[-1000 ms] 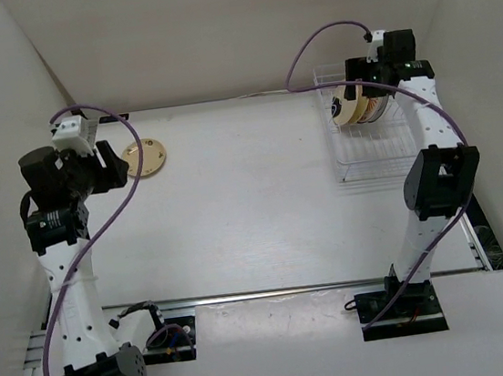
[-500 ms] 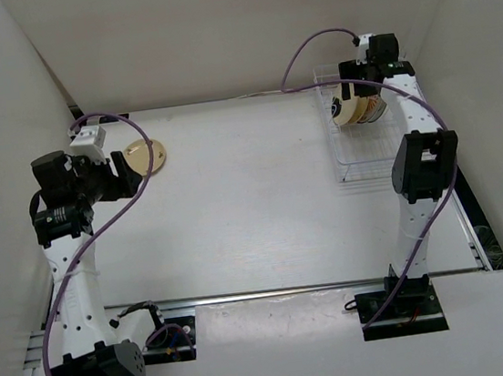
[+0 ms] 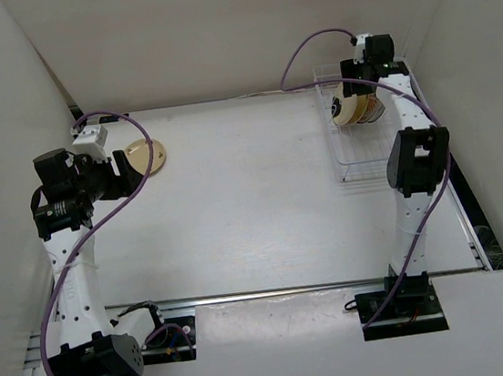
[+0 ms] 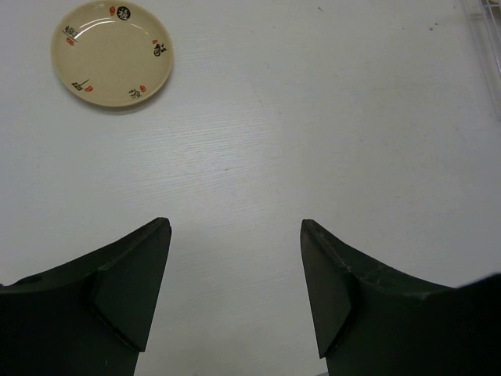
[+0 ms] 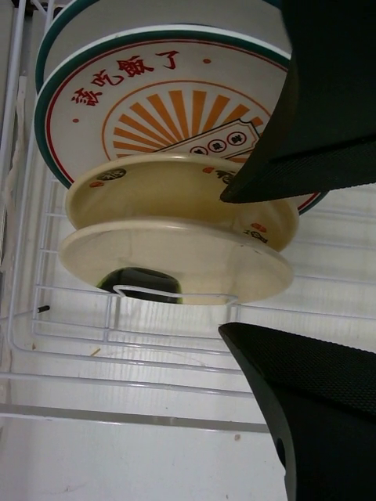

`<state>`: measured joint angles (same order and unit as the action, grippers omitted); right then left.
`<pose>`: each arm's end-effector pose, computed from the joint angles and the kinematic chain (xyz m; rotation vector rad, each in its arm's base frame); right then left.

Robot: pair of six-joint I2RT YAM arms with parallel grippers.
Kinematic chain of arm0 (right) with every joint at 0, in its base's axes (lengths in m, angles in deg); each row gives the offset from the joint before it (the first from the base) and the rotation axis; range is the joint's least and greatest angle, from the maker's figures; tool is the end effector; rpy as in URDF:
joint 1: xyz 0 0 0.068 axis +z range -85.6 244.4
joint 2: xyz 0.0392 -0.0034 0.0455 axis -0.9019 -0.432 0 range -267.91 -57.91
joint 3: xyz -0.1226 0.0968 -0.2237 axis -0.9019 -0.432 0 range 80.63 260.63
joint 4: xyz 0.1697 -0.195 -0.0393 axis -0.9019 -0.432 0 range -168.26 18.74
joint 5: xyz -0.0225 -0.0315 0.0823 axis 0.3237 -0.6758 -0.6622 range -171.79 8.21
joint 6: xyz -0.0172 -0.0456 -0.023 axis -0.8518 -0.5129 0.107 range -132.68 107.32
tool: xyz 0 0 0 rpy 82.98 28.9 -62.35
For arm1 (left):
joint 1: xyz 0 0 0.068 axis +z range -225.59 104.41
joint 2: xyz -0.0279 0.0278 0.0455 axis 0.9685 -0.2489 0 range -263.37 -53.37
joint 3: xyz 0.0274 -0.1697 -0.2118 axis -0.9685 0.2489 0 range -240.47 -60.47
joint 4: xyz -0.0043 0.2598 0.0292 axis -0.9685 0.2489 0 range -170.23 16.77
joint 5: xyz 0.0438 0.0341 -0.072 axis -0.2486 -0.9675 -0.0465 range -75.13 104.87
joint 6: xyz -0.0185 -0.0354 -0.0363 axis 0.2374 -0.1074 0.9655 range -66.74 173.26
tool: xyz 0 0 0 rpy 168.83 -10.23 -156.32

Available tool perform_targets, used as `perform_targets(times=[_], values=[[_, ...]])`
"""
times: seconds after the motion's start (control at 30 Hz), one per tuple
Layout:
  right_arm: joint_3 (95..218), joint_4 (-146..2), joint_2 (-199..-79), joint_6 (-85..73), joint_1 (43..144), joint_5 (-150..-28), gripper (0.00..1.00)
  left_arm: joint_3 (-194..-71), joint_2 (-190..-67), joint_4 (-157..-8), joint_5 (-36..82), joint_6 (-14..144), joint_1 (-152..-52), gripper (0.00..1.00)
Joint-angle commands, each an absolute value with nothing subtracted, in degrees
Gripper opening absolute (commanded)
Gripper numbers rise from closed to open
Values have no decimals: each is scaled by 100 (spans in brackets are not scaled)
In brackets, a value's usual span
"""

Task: Unload the plates from the dish rack

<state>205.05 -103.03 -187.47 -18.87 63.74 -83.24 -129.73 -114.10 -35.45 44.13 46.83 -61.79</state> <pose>0.5252 -0.0052 0.2890 -0.1208 2.2119 -0.0382 0.2072 0.0330 0.3773 0.1432 2.1285 -0.3553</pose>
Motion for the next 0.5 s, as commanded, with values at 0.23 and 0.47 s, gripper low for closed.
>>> perform_targets(times=[0.23,0.47], values=[[20930,-10017,-19071,-1821,6370,-8232,65,-13026,-11383,-3558,4563,4676,-6162,81],[20992,-9965,-19194,-1821,6422,-8232,55,-12973,-11383,-3558,4563,4676,-6162,83]])
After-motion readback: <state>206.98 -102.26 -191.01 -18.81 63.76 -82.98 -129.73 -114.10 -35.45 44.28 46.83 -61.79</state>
